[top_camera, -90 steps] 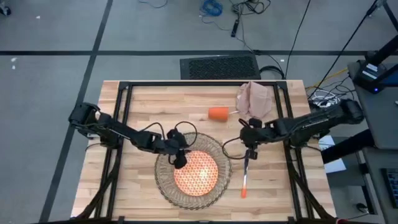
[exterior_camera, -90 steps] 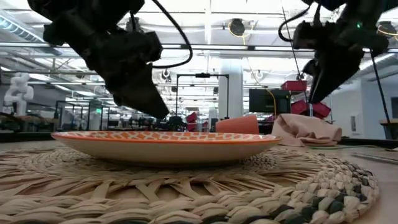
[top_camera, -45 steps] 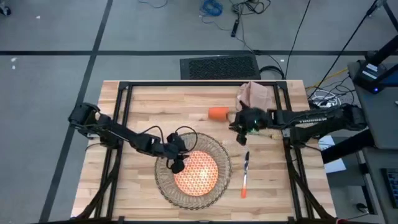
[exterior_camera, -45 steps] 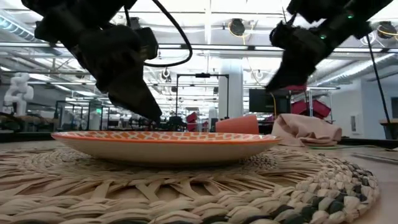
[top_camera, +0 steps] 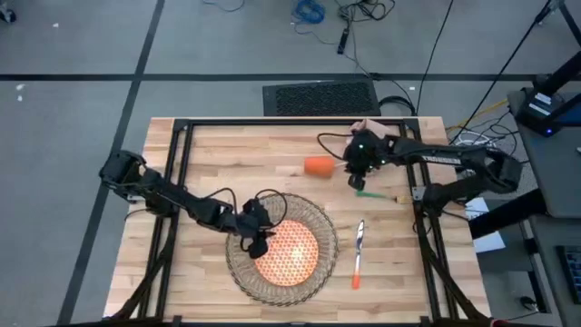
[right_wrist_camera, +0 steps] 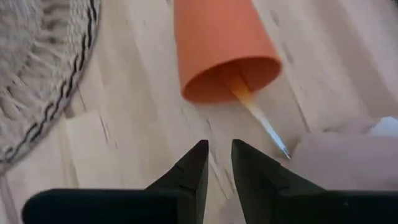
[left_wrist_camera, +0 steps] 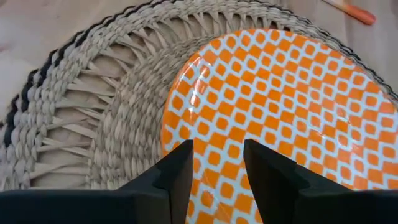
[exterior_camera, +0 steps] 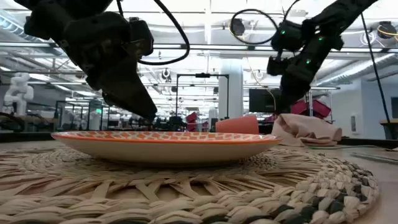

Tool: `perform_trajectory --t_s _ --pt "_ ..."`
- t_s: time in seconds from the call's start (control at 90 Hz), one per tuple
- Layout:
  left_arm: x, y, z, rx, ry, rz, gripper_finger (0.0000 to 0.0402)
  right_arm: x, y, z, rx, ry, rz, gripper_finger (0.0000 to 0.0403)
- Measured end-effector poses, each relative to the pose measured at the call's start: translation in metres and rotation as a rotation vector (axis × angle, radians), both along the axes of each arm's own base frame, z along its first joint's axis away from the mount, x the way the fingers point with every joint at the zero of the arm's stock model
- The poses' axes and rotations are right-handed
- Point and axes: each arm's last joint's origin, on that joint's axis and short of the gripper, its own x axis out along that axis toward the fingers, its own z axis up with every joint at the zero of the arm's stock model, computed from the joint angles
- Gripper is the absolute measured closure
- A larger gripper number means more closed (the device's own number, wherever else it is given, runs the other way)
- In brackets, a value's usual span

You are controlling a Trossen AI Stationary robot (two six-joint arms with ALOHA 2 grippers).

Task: Set table place
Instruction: Put the orange spoon to the right of the orange knife

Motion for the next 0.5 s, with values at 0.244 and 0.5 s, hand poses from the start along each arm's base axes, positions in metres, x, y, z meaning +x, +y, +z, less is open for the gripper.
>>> perform_trajectory --t_s 0.244,0.5 --pt "0.0 0.0 0.0 0.0 0.001 0.0 0.0274 0.029 -0.016 -0.022 0.014 0.148 0.096 0.0344" --pt "0.0 0.0 0.0 0.003 0.002 -0.002 0.0274 0.045 -0.032 -0.008 0.003 0.161 0.16 0.0344"
